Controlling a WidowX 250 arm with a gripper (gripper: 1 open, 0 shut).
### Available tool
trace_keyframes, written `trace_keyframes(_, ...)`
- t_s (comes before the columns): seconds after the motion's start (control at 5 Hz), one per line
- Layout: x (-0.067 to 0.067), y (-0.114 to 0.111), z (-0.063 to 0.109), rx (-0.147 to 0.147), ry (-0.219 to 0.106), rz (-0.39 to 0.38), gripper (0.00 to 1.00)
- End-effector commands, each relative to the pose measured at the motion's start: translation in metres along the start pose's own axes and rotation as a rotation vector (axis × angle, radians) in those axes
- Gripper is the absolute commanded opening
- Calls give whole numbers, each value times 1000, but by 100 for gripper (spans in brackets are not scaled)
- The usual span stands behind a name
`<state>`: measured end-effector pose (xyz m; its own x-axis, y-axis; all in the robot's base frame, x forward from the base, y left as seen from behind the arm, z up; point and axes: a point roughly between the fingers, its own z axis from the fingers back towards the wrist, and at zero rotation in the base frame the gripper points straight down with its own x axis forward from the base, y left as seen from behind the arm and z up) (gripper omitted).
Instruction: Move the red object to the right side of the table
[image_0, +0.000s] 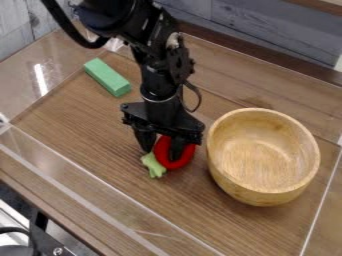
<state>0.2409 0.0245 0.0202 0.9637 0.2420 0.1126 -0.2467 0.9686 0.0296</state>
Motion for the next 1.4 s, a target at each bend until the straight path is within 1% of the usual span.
trace_keyframes(0.0, -3, -2, -1, 25, 18, -18, 0)
trace_keyframes(0.2, 8, -14, 21, 32, -20, -56, 0)
trace_keyframes(0.4, 20, -14, 45, 41, -59, -33, 0)
trace_keyframes(0.6, 36, -19, 71, 41, -107, -9, 0)
trace_keyframes(0.8, 60, -38, 85, 18, -145, -26, 0)
trace_keyframes(1.0, 82, -59, 82, 12, -172, -40, 0)
trace_keyframes(1.2, 99, -69, 68, 21, -185, -17, 0)
